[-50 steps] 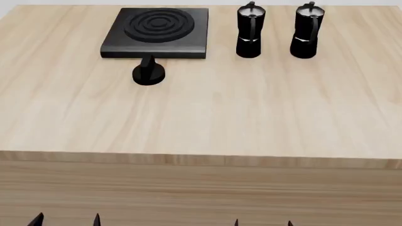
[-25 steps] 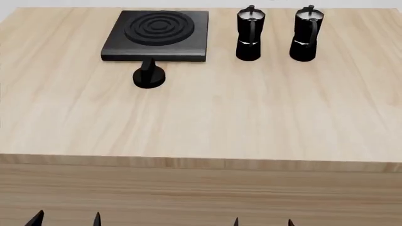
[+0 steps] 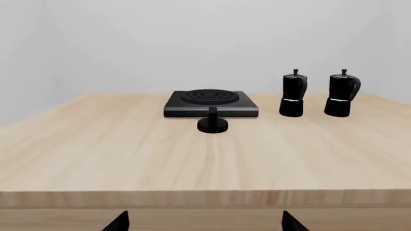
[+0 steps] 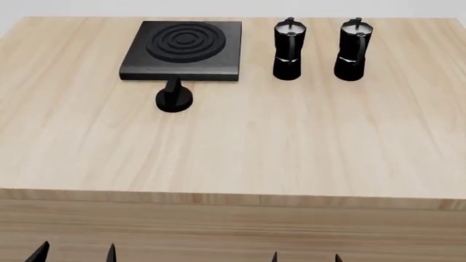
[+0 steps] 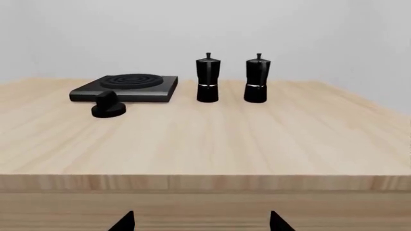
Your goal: Put the right moka pot on the stove.
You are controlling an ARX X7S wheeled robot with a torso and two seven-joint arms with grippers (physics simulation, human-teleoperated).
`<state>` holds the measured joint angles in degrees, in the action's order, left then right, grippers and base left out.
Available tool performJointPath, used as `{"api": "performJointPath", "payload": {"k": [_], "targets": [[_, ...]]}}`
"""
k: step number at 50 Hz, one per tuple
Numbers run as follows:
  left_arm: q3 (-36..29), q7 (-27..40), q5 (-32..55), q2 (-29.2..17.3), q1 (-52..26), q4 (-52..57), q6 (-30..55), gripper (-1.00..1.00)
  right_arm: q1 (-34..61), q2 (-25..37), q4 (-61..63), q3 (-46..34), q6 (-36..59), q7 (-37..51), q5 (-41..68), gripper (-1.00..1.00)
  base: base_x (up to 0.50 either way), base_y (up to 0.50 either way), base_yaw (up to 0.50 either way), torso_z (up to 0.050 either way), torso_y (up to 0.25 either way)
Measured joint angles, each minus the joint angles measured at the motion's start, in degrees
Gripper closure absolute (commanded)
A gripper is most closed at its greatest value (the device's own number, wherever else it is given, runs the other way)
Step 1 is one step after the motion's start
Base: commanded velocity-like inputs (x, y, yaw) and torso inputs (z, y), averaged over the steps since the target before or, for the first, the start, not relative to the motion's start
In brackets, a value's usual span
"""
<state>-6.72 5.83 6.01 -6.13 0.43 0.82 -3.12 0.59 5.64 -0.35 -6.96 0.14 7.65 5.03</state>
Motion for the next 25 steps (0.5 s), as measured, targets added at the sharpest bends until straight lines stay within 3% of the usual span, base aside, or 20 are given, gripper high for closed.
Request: {"api": "performJointPath", "payload": {"k": [8,25], "targets": [[-0.54,0.41,0.38,-0.43,0.05,-0.10,-0.58,-1.00,0.06,0.39,-0.03,-0.55,-0.11,0.81,0.19,-1.00,0.00,0.00,0.00,0.050,0.030],[-1.47,2.04,0.47,-1.06,-0.30,-0.54,-0.52,-1.00,0.29,1.20,-0.26,-1.67,-0.22,2.38,0.27,-1.00,0.08,0.01,0.00,0.000,0.000]]}}
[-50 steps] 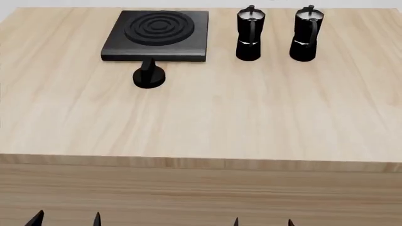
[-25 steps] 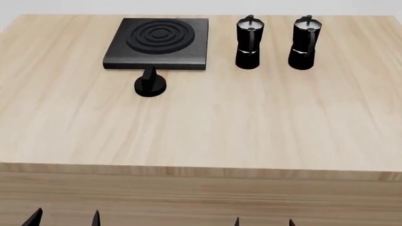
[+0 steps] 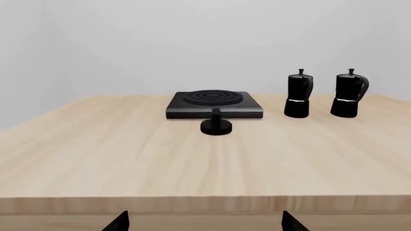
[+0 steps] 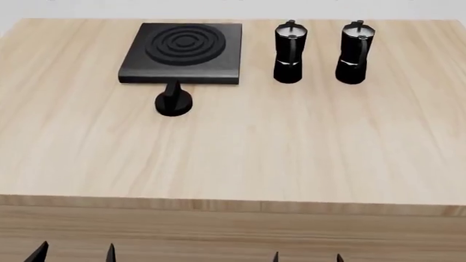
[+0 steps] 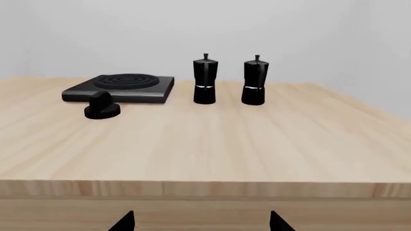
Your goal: Put the right moka pot on the stove.
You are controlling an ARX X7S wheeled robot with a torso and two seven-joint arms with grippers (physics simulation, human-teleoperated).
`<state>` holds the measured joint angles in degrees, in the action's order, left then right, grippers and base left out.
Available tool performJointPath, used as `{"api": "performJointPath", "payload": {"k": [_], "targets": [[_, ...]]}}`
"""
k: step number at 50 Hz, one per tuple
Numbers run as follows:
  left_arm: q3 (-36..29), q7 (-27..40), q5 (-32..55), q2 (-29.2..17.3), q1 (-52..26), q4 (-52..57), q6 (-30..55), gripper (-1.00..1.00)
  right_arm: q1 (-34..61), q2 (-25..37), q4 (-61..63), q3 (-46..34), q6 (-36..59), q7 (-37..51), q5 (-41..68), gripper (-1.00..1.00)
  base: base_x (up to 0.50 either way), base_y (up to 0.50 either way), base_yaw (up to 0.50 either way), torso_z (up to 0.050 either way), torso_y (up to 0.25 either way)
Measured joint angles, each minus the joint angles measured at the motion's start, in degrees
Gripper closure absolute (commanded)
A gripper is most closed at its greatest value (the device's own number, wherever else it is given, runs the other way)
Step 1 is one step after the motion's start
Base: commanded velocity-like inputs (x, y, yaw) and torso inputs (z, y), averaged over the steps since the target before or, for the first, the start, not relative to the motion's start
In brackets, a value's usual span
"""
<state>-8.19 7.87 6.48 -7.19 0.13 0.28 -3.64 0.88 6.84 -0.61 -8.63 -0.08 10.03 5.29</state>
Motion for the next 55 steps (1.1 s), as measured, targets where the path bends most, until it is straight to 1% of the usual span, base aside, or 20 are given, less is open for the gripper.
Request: {"api": "performJointPath", "payload": {"k": [15,45,55], "targets": [[-0.78,1.06,0.18,-0.54,-0.25,-0.27,-0.09,-1.00,0.24,0.58,-0.40,-0.70,-0.43,0.95,0.45,-1.00,0.17,0.02,0.00,0.000,0.000],[-2.29,2.49,0.57,-1.59,-0.46,-0.61,-0.72,-1.00,0.48,1.69,-0.62,-2.16,-1.00,2.47,0.92,-1.00,0.00,0.00,0.00,0.000,0.000],[-2.70,2.93,0.74,-1.88,-0.48,-0.66,-0.93,-1.00,0.53,2.04,-0.77,-2.50,-1.26,2.85,1.20,-1.00,0.00,0.18,0.00,0.000,0.000]]}}
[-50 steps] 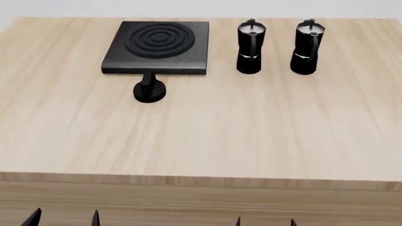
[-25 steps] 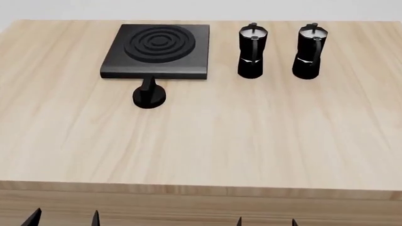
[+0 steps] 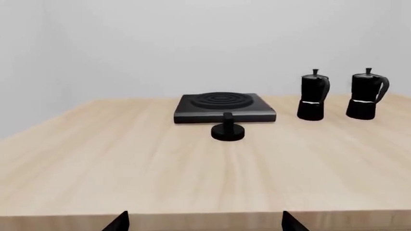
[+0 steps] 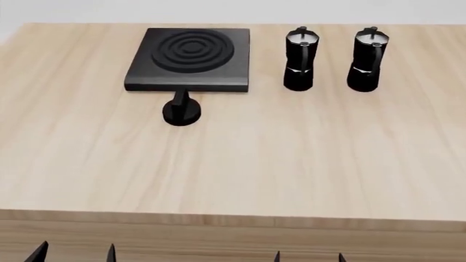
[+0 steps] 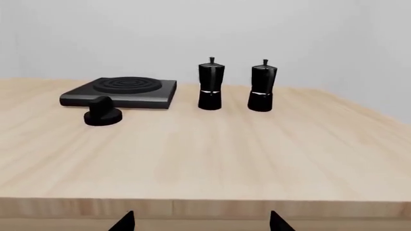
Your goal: Put the right moka pot on the stove.
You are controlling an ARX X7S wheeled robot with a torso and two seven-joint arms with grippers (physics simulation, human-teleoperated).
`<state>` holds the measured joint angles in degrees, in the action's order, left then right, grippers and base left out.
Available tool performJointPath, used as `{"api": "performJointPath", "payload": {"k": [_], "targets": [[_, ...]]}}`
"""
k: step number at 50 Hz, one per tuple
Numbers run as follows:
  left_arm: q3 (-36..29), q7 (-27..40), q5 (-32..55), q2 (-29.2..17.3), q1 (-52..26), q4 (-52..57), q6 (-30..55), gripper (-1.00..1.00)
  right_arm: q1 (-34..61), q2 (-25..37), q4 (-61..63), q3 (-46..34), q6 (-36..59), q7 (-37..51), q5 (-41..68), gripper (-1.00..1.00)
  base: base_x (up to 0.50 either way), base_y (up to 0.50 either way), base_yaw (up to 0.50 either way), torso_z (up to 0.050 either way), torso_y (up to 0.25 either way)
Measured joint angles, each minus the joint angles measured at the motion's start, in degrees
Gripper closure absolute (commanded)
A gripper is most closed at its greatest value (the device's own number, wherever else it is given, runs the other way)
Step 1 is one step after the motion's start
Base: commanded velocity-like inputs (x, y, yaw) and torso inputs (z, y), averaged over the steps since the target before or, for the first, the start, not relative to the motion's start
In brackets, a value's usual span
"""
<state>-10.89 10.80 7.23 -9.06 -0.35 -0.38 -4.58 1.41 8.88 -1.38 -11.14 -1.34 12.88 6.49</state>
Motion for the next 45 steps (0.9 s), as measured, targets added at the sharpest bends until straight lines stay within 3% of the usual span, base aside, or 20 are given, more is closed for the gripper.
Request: {"api": "performJointPath", "payload": {"k": [15,45], "targets": [[-0.47,0.58,0.40,-0.52,0.00,0.12,-0.13,-1.00,0.26,0.36,-0.48,-0.47,-0.33,0.19,0.83,-1.00,0.00,0.11,0.00,0.000,0.000],[-1.57,1.53,0.91,-1.30,-0.04,0.00,-0.74,-1.00,0.38,1.27,-1.49,-1.26,-1.68,0.16,2.52,-1.00,0.22,0.00,0.00,0.000,0.000]]}}
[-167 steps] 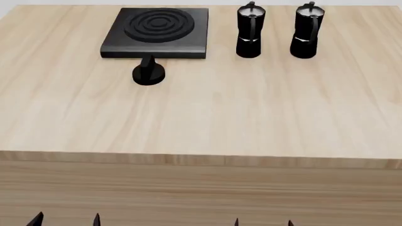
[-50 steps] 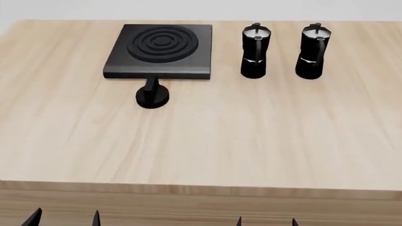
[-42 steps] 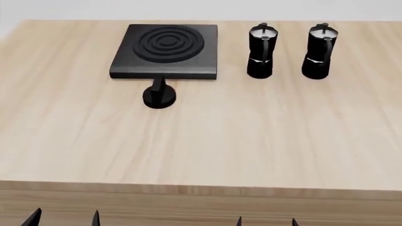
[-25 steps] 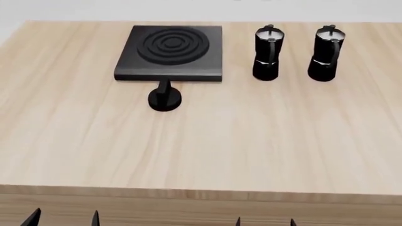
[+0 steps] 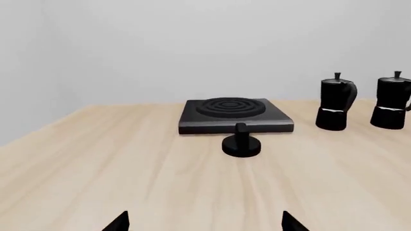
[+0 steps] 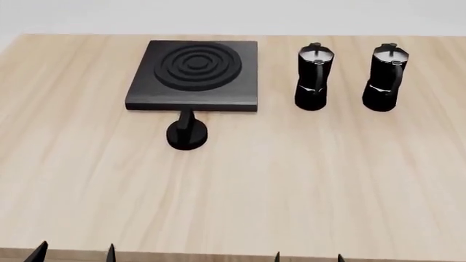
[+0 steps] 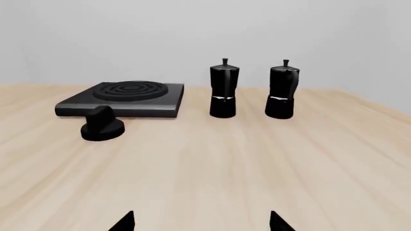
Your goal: Put the right moka pot on the stove.
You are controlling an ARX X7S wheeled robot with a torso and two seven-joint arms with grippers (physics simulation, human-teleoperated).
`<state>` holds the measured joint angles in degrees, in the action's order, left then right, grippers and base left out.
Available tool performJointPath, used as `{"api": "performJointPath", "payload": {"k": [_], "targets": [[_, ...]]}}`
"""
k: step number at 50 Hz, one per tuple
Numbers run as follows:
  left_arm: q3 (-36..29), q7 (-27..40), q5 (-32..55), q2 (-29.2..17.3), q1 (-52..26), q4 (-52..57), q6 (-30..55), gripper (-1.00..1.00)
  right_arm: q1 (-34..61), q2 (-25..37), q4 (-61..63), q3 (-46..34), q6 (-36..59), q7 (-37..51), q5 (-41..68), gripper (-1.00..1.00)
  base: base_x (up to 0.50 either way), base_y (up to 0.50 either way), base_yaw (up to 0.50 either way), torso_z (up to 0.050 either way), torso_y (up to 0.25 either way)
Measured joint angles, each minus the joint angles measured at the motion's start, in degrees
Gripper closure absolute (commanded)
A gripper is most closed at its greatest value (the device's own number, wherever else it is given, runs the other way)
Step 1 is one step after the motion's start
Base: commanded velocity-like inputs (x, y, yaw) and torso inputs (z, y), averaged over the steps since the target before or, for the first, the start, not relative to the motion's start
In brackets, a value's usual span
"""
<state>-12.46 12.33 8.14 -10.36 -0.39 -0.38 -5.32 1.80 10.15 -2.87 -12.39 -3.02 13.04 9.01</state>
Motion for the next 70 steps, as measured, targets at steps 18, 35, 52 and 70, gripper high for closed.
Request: {"api": "performJointPath", "payload": {"k": [18,35,52,70], "targets": [[-0.61,0.58,0.26,-0.42,-0.12,-0.03,-0.15,-1.00,0.30,0.44,-0.10,-0.35,-0.40,0.42,0.60,-1.00,0.21,0.00,0.00,0.000,0.000],[-0.99,1.11,0.74,-0.80,-0.18,-0.01,-0.13,-1.00,0.21,0.81,-0.16,-0.90,-1.00,0.89,0.75,-1.00,0.24,0.00,0.00,0.000,0.000],[-1.34,1.74,1.08,-1.11,-0.35,-0.11,-0.14,-1.00,0.33,1.11,-0.26,-1.20,-1.19,1.42,1.21,-1.00,0.25,0.00,0.00,0.000,0.000],[-1.84,2.23,1.31,-1.45,-0.53,-0.30,-0.27,-1.00,0.50,1.49,-0.16,-1.52,-1.22,1.89,1.71,-1.00,0.24,0.00,0.00,0.000,0.001]]}}
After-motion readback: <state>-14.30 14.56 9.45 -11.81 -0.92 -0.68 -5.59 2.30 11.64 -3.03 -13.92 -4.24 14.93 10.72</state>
